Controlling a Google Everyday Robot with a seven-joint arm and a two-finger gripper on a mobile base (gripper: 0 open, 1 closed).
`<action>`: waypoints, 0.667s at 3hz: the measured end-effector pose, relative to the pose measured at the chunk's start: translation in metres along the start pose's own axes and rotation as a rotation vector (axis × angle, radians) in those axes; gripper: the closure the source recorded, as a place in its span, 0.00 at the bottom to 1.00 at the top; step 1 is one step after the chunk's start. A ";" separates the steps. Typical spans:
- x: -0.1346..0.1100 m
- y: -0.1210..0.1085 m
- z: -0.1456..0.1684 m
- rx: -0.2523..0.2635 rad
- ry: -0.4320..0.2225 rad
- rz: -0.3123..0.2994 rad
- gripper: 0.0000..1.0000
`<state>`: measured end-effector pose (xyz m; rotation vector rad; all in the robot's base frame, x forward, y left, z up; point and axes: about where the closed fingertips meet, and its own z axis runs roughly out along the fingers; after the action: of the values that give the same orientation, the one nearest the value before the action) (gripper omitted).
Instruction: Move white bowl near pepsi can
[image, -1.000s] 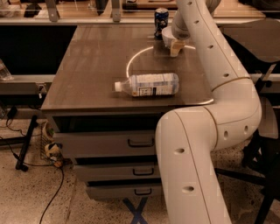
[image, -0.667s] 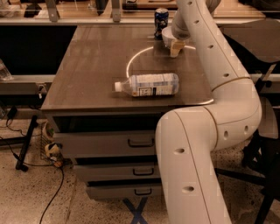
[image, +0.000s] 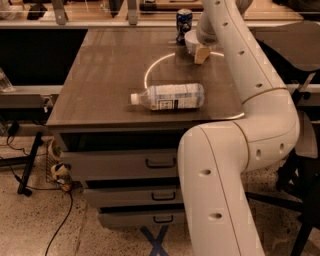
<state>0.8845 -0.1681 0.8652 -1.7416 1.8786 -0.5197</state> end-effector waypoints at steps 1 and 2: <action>0.054 -0.055 -0.122 0.206 -0.032 0.178 0.12; 0.082 -0.078 -0.193 0.324 -0.048 0.266 0.09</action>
Offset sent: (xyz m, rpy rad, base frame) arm -0.0921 -0.1593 0.2927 0.2684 -0.4631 -0.3200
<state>0.8258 -0.2706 1.0547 -1.2644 1.8373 -0.6305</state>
